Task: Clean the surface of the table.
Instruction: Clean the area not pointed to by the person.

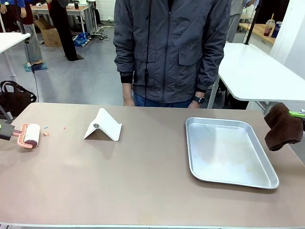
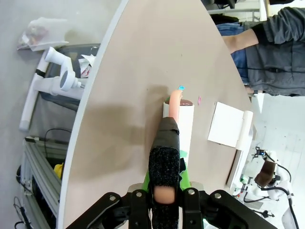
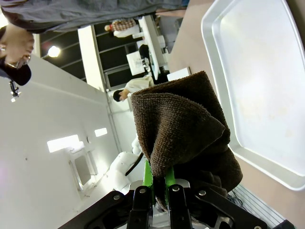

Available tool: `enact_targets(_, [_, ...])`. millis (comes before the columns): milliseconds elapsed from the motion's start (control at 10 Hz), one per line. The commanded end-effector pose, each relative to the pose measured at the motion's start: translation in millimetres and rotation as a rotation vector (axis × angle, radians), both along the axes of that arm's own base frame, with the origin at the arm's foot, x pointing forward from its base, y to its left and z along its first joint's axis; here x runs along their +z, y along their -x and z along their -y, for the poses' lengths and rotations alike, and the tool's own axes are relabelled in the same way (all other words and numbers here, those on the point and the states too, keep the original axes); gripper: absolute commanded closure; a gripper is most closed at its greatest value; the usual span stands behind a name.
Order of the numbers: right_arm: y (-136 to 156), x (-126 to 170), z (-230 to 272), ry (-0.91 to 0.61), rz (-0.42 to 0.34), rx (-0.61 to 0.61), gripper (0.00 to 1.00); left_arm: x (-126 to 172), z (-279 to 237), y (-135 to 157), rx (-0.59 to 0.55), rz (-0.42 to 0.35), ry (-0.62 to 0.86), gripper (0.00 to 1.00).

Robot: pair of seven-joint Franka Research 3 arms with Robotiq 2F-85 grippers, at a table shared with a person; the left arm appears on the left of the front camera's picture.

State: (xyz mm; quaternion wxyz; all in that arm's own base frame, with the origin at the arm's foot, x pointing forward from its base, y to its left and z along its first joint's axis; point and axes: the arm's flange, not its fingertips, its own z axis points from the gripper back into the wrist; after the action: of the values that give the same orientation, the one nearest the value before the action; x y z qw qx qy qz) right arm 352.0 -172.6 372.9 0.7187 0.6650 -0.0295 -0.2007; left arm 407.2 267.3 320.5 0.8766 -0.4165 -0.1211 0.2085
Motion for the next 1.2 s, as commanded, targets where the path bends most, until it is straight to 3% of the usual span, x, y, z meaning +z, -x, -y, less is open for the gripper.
enact_targets(0, [-0.9,3.5,-0.3,0.003,0.007,0.003,0.89,-24.3,16.0,-11.6,0.009,-0.058,-0.078,0.82])
enact_targets(1100, [-0.9,3.5,-0.3,0.003,0.007,0.003,0.89,-27.2,89.6,-87.7,-0.159,-0.091,-0.029,0.82])
